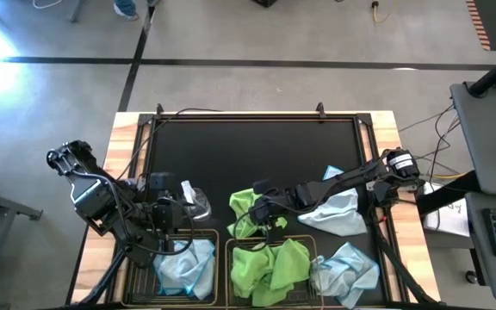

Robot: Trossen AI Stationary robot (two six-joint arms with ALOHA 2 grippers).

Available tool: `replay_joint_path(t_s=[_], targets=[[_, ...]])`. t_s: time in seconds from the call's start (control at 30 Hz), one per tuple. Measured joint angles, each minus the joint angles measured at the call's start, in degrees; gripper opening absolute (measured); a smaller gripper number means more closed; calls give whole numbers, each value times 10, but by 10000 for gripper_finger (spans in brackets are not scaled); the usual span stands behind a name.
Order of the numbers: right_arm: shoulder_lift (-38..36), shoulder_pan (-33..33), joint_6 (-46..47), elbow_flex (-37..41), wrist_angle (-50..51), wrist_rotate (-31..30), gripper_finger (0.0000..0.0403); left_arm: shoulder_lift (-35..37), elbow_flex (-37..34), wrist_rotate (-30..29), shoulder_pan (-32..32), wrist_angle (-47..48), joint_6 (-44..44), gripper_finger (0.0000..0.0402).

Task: Sort microfiber towel by color & place in baskets
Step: Put the green microfiber cloth into the right wire basket

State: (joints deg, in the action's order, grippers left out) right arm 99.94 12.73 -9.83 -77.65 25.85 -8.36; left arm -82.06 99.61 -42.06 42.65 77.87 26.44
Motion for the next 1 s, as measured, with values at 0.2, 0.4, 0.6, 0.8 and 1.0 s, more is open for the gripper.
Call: replay_joint_path(t_s=[0.2,0.4,0.6,0.8,1.0], targets=[[0,0,130,0,0,28,60,0,0,0,0,0,3,103],[0,0,245,0,1,29,60,0,0,0,0,0,4,103],[0,0,299,0,2,29,59,0,0,0,0,0,8,103],[0,0,373,0,2,28,59,0,0,0,0,3,9,103],[0,0,355,0,-12,19,57,0,0,0,0,17,11,103]])
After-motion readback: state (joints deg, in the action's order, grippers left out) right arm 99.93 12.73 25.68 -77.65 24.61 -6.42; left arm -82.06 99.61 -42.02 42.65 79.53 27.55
